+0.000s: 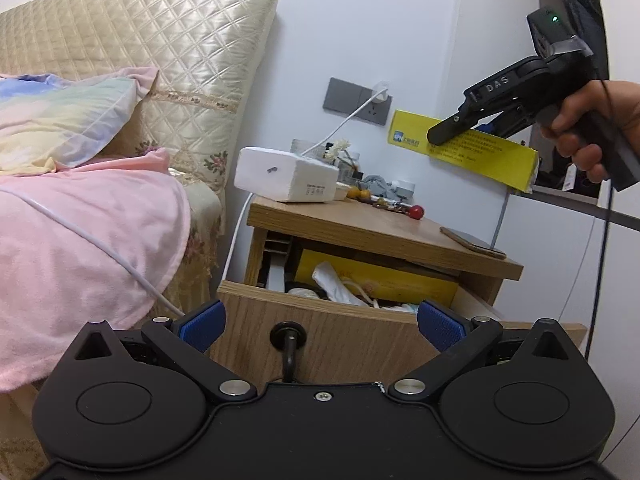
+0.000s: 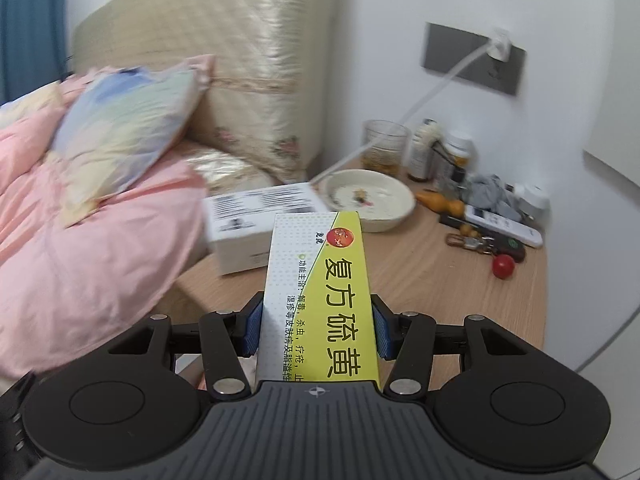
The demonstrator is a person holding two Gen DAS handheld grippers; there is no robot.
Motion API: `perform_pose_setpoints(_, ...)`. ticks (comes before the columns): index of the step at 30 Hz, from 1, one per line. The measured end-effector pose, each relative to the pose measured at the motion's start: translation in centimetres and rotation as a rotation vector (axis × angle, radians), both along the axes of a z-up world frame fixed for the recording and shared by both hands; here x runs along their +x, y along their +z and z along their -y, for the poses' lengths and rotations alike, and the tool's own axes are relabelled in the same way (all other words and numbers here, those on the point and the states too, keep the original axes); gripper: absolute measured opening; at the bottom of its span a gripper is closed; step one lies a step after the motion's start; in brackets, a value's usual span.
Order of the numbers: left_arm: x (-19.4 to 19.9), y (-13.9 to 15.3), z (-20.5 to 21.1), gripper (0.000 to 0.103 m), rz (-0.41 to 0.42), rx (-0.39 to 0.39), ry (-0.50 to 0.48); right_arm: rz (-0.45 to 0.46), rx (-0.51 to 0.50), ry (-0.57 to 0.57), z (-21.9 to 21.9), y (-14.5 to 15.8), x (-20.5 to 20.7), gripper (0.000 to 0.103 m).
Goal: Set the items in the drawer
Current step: 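Carry the yellow box down into the open drawer with the right gripper while the left gripper holds the drawer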
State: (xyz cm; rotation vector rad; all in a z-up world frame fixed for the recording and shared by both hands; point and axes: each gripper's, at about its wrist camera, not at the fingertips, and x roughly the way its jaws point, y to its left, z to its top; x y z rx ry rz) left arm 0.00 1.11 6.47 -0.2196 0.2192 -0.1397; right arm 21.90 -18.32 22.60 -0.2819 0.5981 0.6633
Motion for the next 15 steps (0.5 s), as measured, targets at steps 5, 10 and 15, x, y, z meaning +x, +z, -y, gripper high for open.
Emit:
perform_pose_setpoints(5,-0.5,0.0,0.5,0.102,0.04,0.02,-0.024,0.011,-0.052,0.155,-0.7,0.0,-3.8,0.056)
perform_pose_setpoints(10,-1.1,0.0,0.9,0.102,0.06,0.023,-0.039,-0.021,-0.127,0.254,-3.2,-2.5,-6.1,0.056)
perform_pose_setpoints(15,-1.2,0.1,1.1,0.102,0.073,0.025,-0.043,-0.038,-0.228,0.283,-4.4,-5.4,-5.1,0.056)
